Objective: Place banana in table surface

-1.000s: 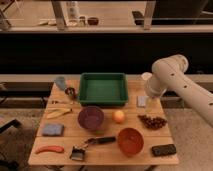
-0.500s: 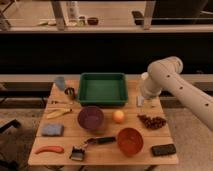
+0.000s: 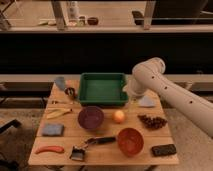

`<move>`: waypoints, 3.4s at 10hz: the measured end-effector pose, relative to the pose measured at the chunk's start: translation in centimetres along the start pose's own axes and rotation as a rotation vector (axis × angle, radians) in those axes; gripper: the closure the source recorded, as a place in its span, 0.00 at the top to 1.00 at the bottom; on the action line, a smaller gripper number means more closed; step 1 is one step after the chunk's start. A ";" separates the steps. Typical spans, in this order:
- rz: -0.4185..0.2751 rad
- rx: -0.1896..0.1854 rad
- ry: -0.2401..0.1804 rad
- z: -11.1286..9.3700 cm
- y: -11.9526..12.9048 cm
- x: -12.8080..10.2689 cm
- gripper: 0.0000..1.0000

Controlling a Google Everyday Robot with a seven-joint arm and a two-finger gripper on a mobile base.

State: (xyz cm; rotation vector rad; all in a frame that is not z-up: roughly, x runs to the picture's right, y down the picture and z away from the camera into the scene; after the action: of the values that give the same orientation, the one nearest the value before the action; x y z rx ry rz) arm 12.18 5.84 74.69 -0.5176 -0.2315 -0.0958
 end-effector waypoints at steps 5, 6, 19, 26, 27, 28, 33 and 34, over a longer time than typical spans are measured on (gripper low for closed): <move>-0.057 -0.003 -0.029 1.7 -0.9 -5.6 0.80; -0.076 -0.003 -0.036 2.0 -1.2 -6.7 0.80; -0.390 -0.116 -0.027 4.4 1.8 -26.9 0.80; -0.419 -0.147 -0.077 9.9 -3.2 -38.6 0.80; -0.406 -0.145 -0.090 10.3 -3.5 -38.6 0.80; -0.381 -0.144 -0.106 11.0 -3.8 -38.6 0.80; -0.235 -0.154 -0.219 14.2 -4.2 -38.7 0.80; -0.211 -0.157 -0.244 14.6 -4.4 -39.2 0.80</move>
State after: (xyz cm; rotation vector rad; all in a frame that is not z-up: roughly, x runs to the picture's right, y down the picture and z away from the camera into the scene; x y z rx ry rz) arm -29.34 10.59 79.58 -0.6611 -0.5204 -0.2585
